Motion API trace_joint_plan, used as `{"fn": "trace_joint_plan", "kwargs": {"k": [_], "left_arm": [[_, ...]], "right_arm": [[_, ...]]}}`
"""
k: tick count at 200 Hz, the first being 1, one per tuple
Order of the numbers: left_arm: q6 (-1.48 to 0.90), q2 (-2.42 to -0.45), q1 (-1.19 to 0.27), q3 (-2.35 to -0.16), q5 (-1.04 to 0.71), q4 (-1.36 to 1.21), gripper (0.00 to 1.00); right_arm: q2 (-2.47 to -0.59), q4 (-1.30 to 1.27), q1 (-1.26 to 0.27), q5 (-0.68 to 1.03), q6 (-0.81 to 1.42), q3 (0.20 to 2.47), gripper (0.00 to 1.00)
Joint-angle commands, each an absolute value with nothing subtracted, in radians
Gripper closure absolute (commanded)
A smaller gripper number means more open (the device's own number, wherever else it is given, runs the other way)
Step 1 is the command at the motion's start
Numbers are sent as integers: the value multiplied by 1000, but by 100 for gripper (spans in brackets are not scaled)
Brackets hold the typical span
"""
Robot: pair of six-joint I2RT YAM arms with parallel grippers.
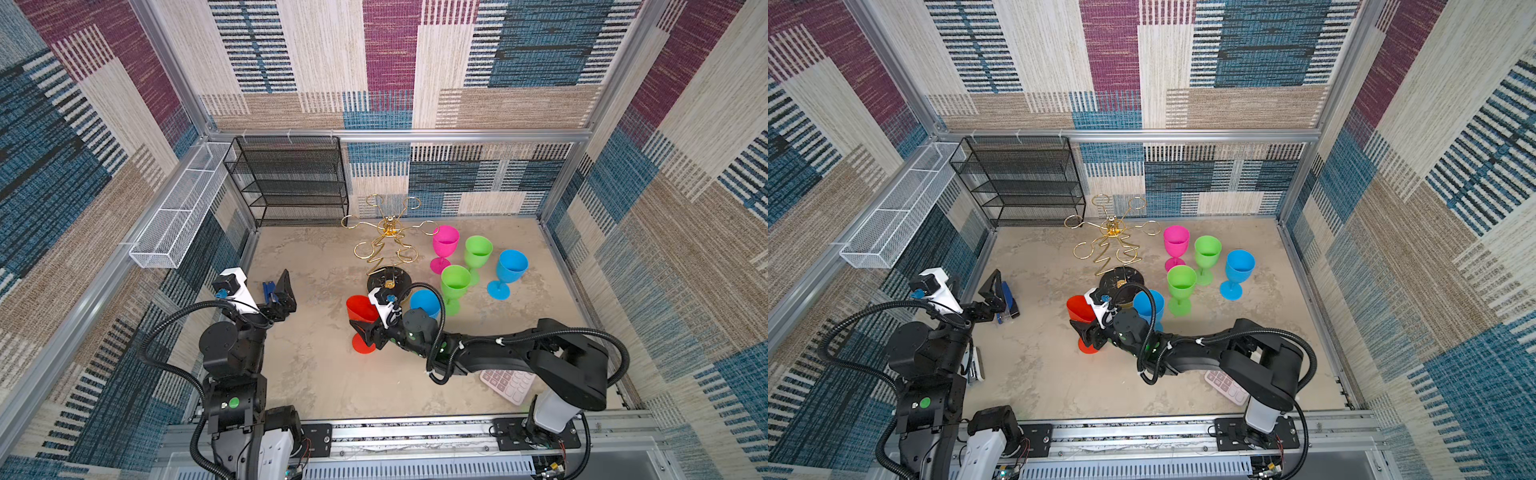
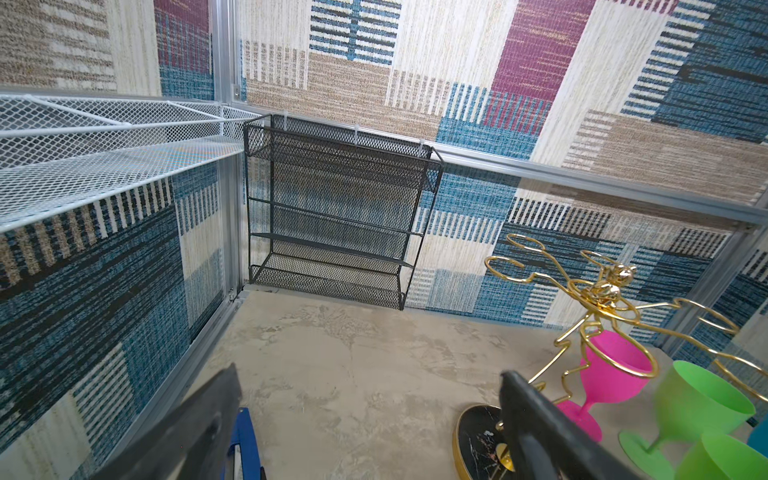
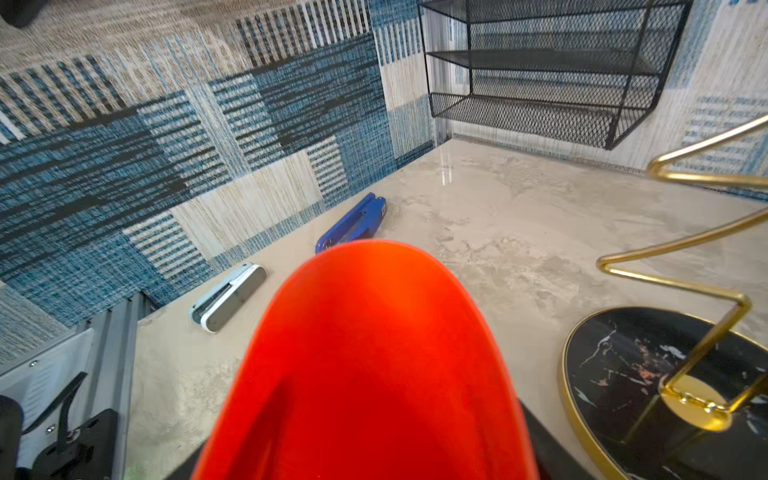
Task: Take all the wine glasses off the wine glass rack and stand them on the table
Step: 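Set the red glass upright on the table with the right gripper and release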
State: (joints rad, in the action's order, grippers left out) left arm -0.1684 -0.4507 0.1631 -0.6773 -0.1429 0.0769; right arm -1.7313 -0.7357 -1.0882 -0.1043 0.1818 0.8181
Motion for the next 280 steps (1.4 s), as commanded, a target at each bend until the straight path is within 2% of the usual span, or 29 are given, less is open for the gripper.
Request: {"fn": "trace_joint_plan", "kwargs": {"k": [1, 78, 139, 167, 280], "left_arm": [[-130, -448, 163, -673, -122, 21, 1], [-127, -444, 161, -638, -114, -21, 1], [-128, -438, 161, -615, -103, -30, 1], [-130, -433, 161, -609, -95, -35, 1], [-155, -424, 161, -559, -83, -82, 1]], "right_arm": [[-1779, -853, -1103, -161, 191, 831, 28], [-1878, -903, -1143, -278, 157, 828, 21], [-1866, -896, -1150, -271, 137, 831, 10], [-1847, -885, -1152, -267, 123, 833, 0], [-1699, -830, -1151, -185, 55, 859, 1]]}}
